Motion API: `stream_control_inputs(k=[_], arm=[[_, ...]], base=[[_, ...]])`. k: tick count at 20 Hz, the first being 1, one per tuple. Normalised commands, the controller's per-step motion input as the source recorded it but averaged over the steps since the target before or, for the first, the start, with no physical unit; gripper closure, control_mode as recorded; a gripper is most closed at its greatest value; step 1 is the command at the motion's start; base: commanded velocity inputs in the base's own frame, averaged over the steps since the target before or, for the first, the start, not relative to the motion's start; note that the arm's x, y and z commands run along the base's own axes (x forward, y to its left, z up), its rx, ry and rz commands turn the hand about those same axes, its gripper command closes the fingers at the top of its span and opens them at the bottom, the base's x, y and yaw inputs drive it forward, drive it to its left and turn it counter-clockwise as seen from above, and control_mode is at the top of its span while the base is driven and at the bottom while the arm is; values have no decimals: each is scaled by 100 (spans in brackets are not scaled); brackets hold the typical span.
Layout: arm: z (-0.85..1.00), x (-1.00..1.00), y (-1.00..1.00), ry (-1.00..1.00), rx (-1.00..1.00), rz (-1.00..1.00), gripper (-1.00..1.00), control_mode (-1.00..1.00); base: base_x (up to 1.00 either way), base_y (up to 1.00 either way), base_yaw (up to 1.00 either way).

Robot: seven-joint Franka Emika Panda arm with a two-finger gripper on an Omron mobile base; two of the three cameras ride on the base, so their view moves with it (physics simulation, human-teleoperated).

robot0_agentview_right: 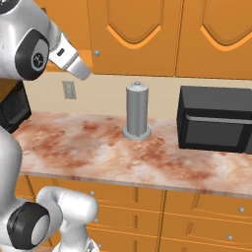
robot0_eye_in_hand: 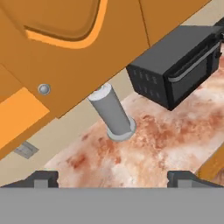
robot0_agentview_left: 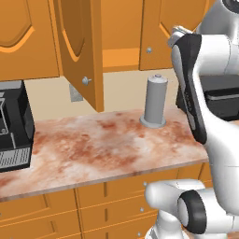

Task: Close all open cabinet doors.

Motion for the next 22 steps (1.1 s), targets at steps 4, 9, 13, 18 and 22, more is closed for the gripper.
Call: stream_control_inputs(k=[4,9,13,18,22], arm=[[-3,-100,36,4,-19,12,-100,-100],[-7,-100,34,-4,-23,10,-100,-100],[-3,-100,35,-11,-24,4,-100,-100],[0,-100,43,-9,-24,4,-100,-100],[13,-100,37,-14,-21,0,-100,-100]], base=[[0,0,0],[0,0,0],[0,0,0],[0,0,0],[0,0,0]])
